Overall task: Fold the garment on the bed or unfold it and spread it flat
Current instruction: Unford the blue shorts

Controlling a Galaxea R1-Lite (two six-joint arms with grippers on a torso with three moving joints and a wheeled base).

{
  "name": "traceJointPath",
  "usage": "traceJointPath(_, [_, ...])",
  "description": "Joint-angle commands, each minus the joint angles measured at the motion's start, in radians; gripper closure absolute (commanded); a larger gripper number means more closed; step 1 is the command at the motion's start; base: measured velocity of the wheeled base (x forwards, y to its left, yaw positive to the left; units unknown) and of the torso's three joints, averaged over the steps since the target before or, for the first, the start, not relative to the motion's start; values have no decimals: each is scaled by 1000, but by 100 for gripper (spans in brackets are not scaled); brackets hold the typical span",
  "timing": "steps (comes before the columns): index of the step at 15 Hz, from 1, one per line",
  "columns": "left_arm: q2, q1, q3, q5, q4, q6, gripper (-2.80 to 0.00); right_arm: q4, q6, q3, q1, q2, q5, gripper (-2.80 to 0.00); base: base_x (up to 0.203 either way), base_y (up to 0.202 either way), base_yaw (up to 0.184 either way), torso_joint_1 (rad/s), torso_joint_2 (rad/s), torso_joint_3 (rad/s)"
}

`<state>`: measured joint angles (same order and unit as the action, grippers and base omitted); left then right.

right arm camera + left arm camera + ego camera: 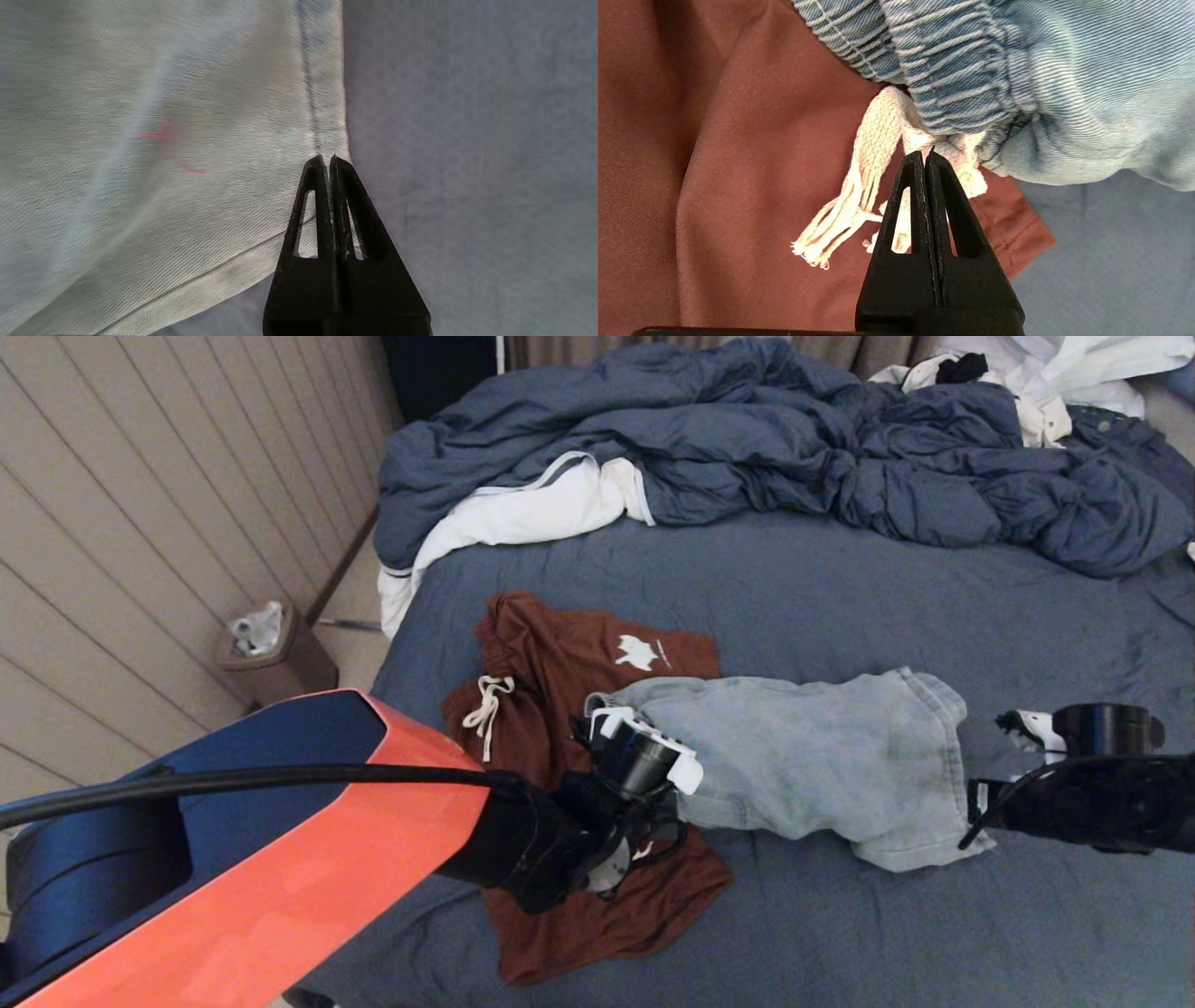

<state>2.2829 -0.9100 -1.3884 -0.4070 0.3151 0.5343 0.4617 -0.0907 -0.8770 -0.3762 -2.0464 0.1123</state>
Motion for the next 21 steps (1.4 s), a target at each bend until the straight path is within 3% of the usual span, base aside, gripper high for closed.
traceJointPath(1, [-8, 0, 3, -3, 2, 4, 0, 3, -10, -3, -3, -29, -1, -280, 0, 0, 0, 0, 0, 0])
traceJointPath(13, [-33, 0, 10, -1, 2, 4, 0, 4, -136, 69, 42, -91, -18, -280, 0, 0, 0, 0, 0, 0])
traceJointPath(14, [-34, 0, 11, -1, 2, 5, 0, 3, -138, 70, 45, -95, -23, 0, 0, 0, 0, 0, 0, 0])
traceJointPath(21, [-45, -1, 16, -1, 2, 6, 0, 15, -116, 80, 59, -55, -14, 0, 0, 0, 0, 0, 0, 0])
